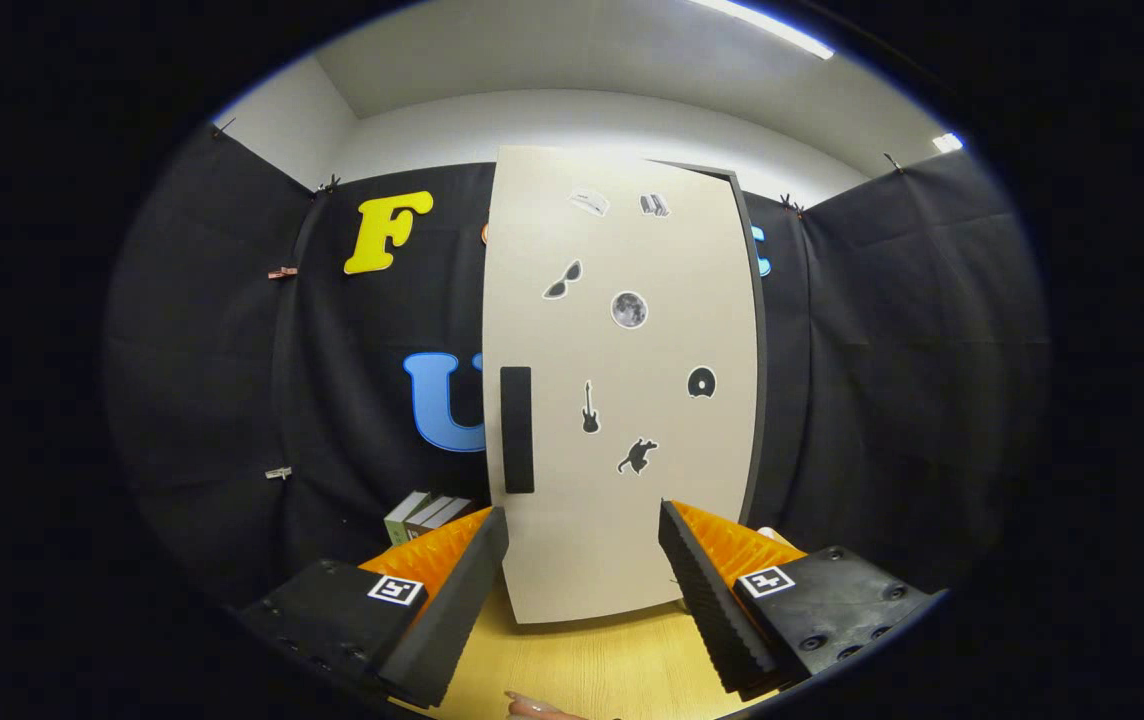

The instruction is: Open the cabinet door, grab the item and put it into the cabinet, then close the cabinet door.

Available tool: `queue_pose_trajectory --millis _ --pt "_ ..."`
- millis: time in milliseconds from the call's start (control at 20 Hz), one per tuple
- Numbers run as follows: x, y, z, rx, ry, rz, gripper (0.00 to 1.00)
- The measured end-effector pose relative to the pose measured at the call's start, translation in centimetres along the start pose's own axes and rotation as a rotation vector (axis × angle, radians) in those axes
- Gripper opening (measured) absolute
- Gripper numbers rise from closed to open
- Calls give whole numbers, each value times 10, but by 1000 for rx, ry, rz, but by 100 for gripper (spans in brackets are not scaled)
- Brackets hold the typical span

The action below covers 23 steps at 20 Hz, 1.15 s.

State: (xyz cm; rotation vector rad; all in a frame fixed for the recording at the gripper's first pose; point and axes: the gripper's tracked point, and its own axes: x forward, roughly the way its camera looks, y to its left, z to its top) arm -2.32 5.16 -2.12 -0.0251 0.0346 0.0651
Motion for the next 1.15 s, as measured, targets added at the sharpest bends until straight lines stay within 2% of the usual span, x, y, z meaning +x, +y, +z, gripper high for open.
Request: queue_pose_trajectory --millis 1150 --pt "18 -2 3 5 -1 -20 98"
